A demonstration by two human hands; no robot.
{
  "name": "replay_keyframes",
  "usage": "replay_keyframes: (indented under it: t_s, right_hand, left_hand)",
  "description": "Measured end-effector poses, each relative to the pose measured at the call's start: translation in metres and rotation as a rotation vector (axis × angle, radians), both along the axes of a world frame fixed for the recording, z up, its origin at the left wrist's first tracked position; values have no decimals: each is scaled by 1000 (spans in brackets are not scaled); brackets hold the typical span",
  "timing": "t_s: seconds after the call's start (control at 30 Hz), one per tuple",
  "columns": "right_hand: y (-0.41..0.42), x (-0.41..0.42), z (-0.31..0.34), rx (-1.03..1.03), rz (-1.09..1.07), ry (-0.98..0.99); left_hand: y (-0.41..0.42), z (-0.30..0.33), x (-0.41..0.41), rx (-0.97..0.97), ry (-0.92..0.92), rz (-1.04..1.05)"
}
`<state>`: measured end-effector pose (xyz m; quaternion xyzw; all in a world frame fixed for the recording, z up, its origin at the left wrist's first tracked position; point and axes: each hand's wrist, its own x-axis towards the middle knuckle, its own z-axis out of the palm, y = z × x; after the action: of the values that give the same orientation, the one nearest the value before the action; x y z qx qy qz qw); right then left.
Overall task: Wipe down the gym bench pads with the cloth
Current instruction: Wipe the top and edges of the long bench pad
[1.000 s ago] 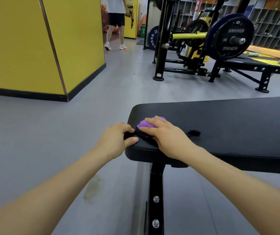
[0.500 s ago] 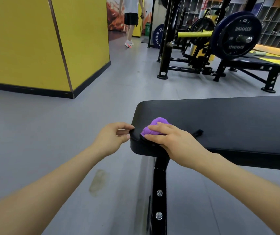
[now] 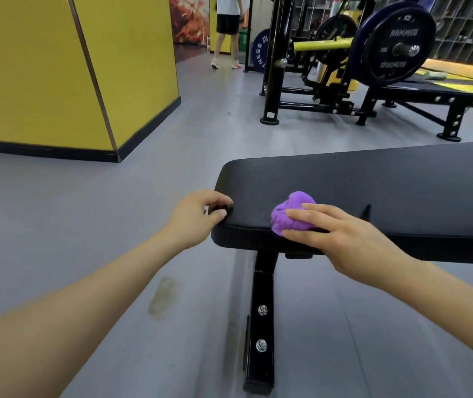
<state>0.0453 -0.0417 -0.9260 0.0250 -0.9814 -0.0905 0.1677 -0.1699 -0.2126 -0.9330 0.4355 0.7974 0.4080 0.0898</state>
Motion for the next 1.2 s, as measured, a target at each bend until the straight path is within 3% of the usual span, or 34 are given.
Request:
replay_keyframes:
  t_s: [0.13,0.3,0.6,0.7,0.83,1.2]
  right_hand:
    - [-22,-35,-5,9,-36,135]
    - [-49,-92,-5,-66,-115,49]
    - [12,29,6,-10,-182,285]
    - [-16,-1,-8,-21,-141,390]
    - [-48,-56,-17,-15,-7,355]
    - [24,71,8,33,-258,457]
  left_hand:
    - [3,-3,-2,-16,53,-17]
    - [4,1,-1,-49,54,11]
    - [24,6,23,-39,192,-76]
    - [24,5,27,-32,218,-88]
    - [22,7,29,-68,251,-90]
    - [52,18,65,-61,316,-184]
